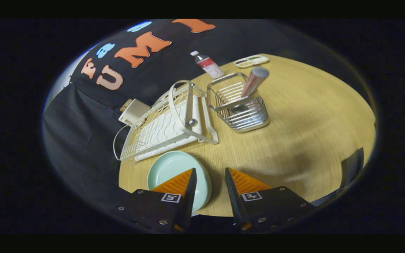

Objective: Take the plate from the dish rack, then take the spoon from the basket and place it into the plate.

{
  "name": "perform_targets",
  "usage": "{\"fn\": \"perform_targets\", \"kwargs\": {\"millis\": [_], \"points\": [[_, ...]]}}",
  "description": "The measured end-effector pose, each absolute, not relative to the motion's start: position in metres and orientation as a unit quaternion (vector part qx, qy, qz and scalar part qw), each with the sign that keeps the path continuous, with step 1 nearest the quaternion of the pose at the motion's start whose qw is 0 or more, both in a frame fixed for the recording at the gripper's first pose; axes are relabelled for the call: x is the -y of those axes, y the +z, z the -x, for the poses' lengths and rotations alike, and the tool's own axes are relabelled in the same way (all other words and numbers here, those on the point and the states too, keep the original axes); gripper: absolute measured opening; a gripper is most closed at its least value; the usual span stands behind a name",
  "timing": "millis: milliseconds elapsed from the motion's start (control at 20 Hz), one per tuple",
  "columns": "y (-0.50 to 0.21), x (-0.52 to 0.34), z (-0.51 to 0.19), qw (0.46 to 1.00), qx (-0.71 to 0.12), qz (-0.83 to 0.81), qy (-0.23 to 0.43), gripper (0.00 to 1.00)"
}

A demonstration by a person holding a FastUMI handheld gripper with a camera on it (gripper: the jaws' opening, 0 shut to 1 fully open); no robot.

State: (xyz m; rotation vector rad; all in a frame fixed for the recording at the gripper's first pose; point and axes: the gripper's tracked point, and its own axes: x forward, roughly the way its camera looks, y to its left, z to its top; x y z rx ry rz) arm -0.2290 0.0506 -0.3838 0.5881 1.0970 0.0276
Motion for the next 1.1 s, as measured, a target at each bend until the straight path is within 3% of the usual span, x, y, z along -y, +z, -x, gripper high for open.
{"fn": "perform_targets", "kwargs": {"millis": [200, 650, 1100], "points": [[-0.368, -0.013, 0.202, 0.863, -0.462, -0.203, -0.008, 0.58], [-0.351, 0.033, 0.165, 0.917, -0.387, -0.073, -0.055, 0.59], [-0.358, 0.029, 0.144, 0.93, -0.361, -0.048, -0.053, 0.34]]}}
